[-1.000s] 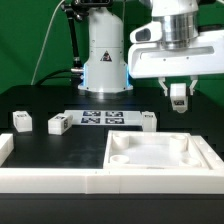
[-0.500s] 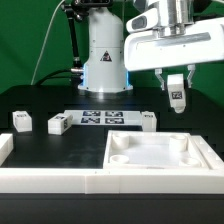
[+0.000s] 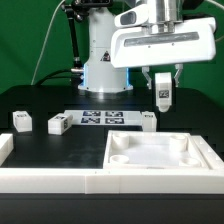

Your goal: Assemble one leg

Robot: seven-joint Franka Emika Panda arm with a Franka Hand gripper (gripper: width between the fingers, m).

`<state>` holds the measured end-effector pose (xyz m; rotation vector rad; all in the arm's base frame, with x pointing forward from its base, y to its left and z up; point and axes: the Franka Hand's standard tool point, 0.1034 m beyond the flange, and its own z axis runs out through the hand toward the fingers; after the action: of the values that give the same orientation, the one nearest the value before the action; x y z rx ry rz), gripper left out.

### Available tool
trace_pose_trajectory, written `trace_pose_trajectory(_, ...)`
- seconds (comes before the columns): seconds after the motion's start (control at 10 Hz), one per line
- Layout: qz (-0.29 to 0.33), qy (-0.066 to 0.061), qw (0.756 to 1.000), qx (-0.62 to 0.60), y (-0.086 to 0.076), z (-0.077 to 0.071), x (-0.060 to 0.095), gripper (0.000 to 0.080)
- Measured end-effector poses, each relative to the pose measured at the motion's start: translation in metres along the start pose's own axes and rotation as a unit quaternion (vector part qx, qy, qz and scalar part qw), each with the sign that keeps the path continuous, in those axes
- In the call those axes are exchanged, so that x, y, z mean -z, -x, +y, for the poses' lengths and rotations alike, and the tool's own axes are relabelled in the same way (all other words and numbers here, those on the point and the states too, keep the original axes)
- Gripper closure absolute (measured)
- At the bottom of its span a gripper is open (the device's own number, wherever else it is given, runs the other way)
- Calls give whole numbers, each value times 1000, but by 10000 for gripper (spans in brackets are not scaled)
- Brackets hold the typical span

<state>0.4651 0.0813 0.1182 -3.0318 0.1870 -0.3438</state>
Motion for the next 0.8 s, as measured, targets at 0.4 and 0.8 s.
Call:
trace_pose_trajectory(0.4,31,4,999,33,-22,14,6,509)
trace_pose_trajectory(0.8,111,5,991,69,-46,3,1,509)
